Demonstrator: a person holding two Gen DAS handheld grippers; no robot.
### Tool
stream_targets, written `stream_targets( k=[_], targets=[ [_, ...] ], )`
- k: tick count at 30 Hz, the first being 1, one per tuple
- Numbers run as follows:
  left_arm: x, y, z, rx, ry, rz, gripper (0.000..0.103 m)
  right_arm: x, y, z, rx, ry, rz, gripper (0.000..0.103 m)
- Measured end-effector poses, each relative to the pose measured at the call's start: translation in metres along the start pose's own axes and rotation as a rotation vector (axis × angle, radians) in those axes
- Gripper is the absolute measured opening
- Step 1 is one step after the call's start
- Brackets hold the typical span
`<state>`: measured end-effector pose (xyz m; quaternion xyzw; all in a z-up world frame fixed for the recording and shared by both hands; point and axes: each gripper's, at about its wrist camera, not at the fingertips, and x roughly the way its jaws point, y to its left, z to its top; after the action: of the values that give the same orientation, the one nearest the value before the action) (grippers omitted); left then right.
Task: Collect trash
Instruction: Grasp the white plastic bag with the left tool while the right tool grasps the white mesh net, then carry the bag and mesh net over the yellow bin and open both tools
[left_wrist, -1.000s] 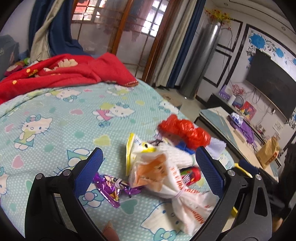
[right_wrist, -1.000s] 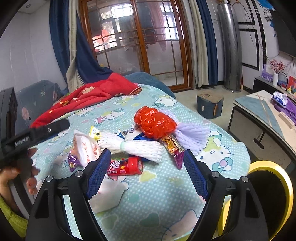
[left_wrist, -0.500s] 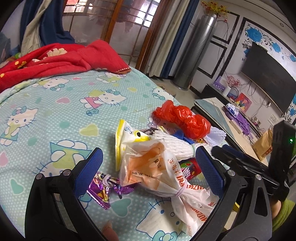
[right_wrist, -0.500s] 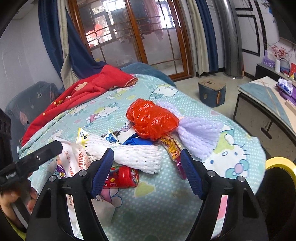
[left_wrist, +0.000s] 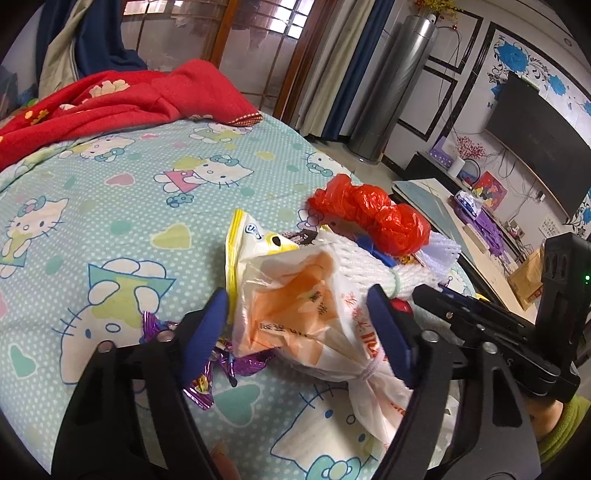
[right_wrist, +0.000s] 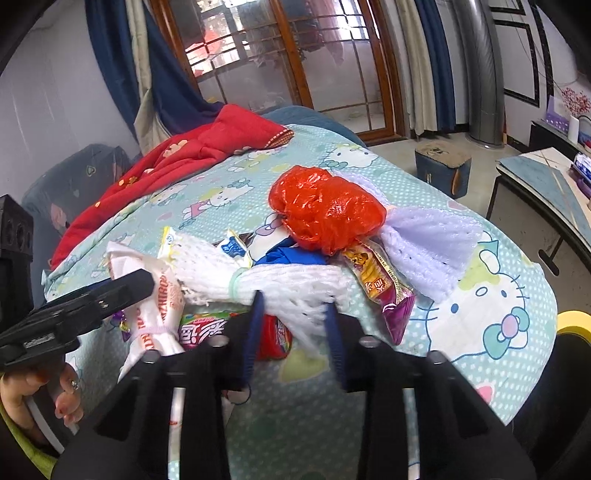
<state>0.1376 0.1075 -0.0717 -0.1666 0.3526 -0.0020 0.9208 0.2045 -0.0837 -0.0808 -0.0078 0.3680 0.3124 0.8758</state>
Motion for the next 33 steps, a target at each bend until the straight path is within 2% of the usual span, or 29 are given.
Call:
stream_targets(
  k=[4,6,12,33],
  targets=[
    [-0.002,-0.003,0.0,0.016,0.007,0.005,0.057,-0.008,0.0,-0.002,-0.001,-0.02,0.001,0.014],
    [-0.004,-0.005,0.0,0.021,0.008,0.009,0.049,-0.012,0.0,-0.002,0.0,-0.031,0.001,0.014],
    [-0.011,-0.006,0.003,0.024,0.004,-0.01,0.041,-0.029,0.0,0.0,0.004,-0.07,0.011,0.013],
    [-0.062,-0.037,0.019,0.068,-0.135,-0.069,0.037,-0.093,0.002,0.0,-0.012,-0.181,0.013,0.013]
  ],
)
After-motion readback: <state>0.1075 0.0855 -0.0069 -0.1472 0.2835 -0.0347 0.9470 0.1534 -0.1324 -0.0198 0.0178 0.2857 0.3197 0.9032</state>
